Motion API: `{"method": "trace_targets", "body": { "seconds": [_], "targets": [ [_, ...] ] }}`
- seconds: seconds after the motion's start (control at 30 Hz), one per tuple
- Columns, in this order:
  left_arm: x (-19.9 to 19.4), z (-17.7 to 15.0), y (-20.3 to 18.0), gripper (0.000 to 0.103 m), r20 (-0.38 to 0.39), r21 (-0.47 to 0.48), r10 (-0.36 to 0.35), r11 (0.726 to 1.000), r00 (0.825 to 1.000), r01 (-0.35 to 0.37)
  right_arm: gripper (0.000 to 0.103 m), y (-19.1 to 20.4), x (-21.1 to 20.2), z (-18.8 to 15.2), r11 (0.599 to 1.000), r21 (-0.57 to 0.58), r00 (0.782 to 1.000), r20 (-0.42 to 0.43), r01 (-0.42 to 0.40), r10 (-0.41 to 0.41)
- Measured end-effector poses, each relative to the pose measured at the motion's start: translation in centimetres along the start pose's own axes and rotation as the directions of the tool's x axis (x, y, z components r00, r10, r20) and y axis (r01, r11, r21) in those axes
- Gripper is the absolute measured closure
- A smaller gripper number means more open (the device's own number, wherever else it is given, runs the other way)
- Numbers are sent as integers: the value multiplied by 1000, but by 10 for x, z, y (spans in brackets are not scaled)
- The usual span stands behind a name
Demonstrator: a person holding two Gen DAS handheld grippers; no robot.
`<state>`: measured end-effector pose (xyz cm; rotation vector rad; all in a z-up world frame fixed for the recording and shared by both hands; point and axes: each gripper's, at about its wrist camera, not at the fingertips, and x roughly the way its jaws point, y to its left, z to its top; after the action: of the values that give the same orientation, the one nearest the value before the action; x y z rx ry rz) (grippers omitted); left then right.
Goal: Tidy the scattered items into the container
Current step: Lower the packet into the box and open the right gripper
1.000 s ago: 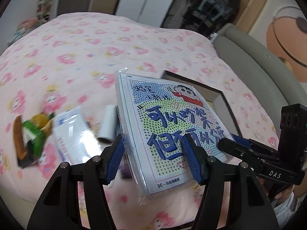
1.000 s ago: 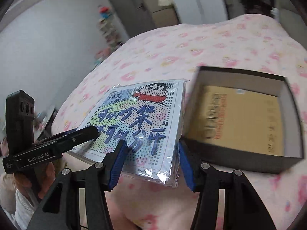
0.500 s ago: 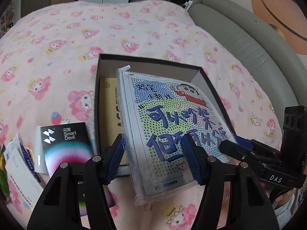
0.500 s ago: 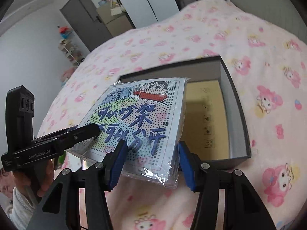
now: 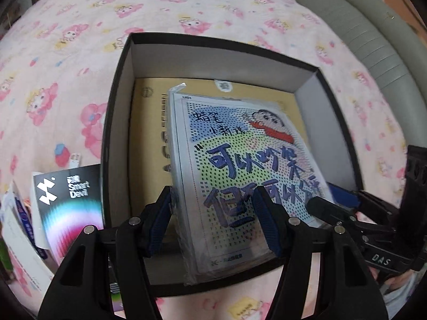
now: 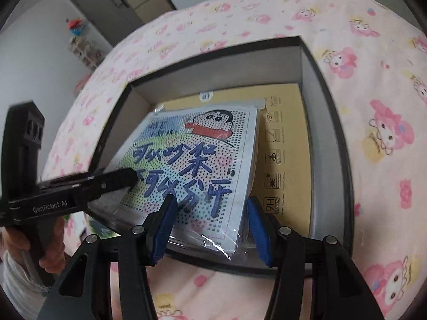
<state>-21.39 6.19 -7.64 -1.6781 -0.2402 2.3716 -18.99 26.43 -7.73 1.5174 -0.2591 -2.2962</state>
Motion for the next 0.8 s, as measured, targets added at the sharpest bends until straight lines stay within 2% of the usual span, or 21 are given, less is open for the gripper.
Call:
{"method": "trace_targets", "body": {
  "seconds": [0.17, 0.3, 0.37, 0.43, 0.57, 0.8],
  "targets": [
    [-2, -5, -5, 45, -3, 33, 82, 996, 997, -82, 54, 6, 13, 11, 999, -17, 998, -33, 51, -52],
    [-12, -10, -3, 45, 23, 19, 89, 996, 996, -89, 54, 10, 18, 21, 995, -6, 994, -33, 104, -104],
    [-16, -13, -2, 45, 26, 11, 83, 996, 996, -83, 54, 12, 26, 25, 983, -6, 981, -58, 183, -183],
    [-19, -16, -2, 45, 29, 10, 75, 997, 997, -75, 54, 11, 39, 29, 973, -1, 968, -104, 231, -230],
    [-20, -12, 3, 45, 34, -5, 50, 999, 998, -50, 53, 4, 64, 31, 972, 32, 951, -219, 232, -220],
    [-18, -8, 3, 45, 48, -29, 29, 999, 998, -27, 50, 16, 72, 41, 982, 35, 947, -275, 184, -168]
  ]
}}
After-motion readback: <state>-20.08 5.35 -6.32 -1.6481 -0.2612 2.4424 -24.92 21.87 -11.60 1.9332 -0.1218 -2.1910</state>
